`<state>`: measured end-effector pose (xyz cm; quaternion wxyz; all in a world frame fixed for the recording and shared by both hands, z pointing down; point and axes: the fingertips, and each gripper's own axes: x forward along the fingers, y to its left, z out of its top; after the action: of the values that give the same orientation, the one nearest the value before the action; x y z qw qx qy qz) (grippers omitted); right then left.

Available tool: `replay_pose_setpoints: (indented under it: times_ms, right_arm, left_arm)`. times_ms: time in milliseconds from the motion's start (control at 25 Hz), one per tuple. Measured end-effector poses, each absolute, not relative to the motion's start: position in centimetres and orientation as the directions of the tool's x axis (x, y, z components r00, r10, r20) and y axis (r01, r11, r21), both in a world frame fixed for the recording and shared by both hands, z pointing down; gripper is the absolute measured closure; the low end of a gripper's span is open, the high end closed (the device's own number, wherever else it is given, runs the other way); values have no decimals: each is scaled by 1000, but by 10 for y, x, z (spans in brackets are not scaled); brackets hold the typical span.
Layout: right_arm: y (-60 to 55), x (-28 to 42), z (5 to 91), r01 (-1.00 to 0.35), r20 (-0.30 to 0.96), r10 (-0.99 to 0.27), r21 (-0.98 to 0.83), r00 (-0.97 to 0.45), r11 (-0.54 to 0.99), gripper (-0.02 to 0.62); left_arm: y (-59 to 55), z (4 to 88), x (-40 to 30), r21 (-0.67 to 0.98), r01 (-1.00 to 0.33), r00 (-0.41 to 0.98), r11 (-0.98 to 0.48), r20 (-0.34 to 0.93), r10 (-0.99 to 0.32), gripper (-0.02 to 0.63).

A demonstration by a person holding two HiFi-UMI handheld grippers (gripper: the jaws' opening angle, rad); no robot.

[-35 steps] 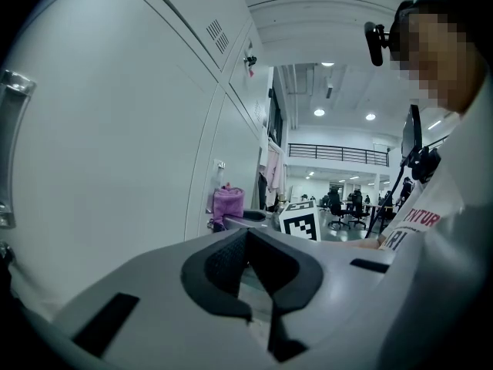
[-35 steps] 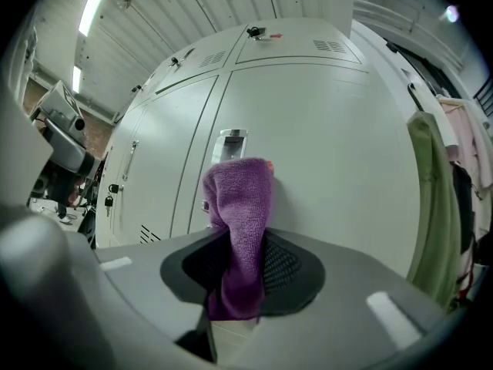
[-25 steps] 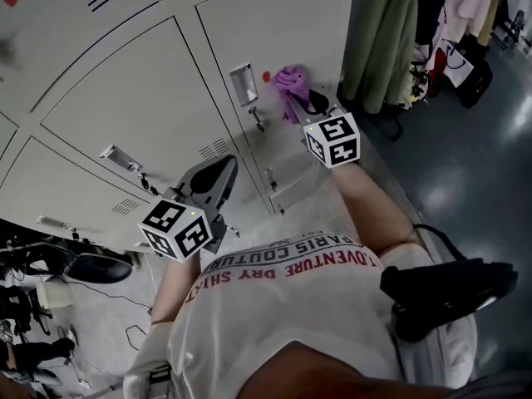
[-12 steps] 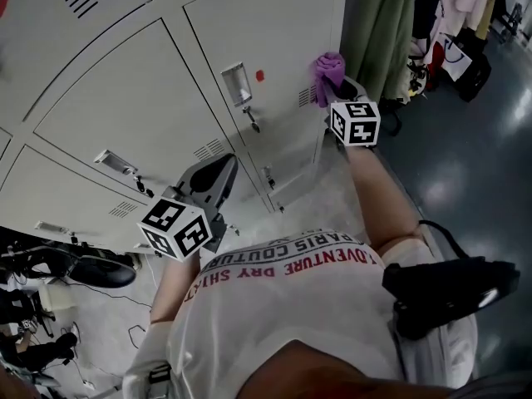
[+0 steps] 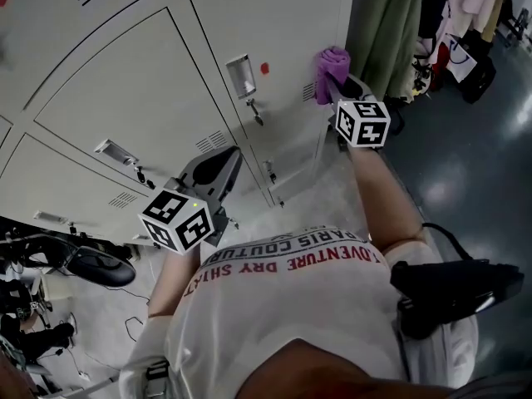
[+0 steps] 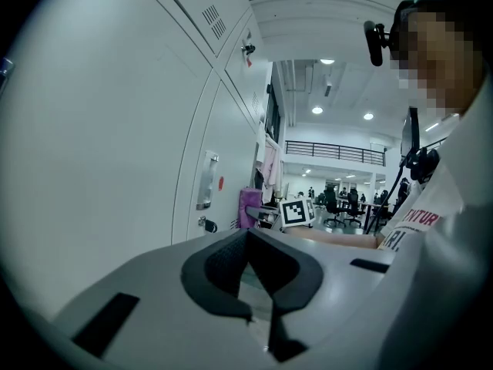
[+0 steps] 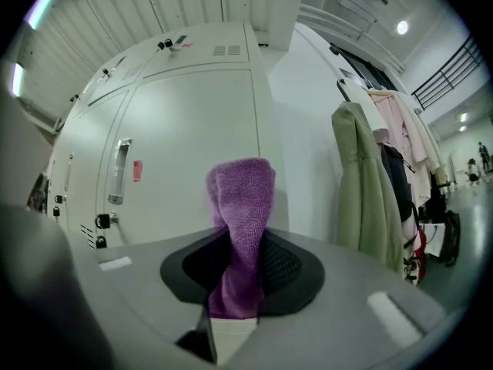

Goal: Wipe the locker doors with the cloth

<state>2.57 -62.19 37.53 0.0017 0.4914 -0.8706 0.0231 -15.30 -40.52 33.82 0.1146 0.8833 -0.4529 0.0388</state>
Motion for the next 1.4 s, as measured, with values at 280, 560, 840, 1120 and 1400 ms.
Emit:
replay_pose_setpoints:
  times_ms: [280,560,840,1120,1400]
  right_arm:
    - [-541,-45,332,-700,-84,-696,27,-713,714,517]
    - [-466,-121,339,-504,-73,-499,124,-863,855,517]
    - [-452,-164,397,-439,34,-446,132,-894,889,517]
    - [-483,-178,444,-494,120,-505,114,-855,862,517]
    - [-501,-183,448,-531,127,-544,122,-829,838,517]
  left_arm:
    - [-399,341,-156,175,-818,573,-547,171,-801,606]
    - [-391,343,-164,182,-830,555,-527,167,-815,606]
    - [-387,347,-176,186,-844,531,-503,156,-833,606]
    - [-394,365,-198,217,-868,484,-446,177,-857,606]
    - [-397,371,-203,236,-868,481,-437,179,-858,606]
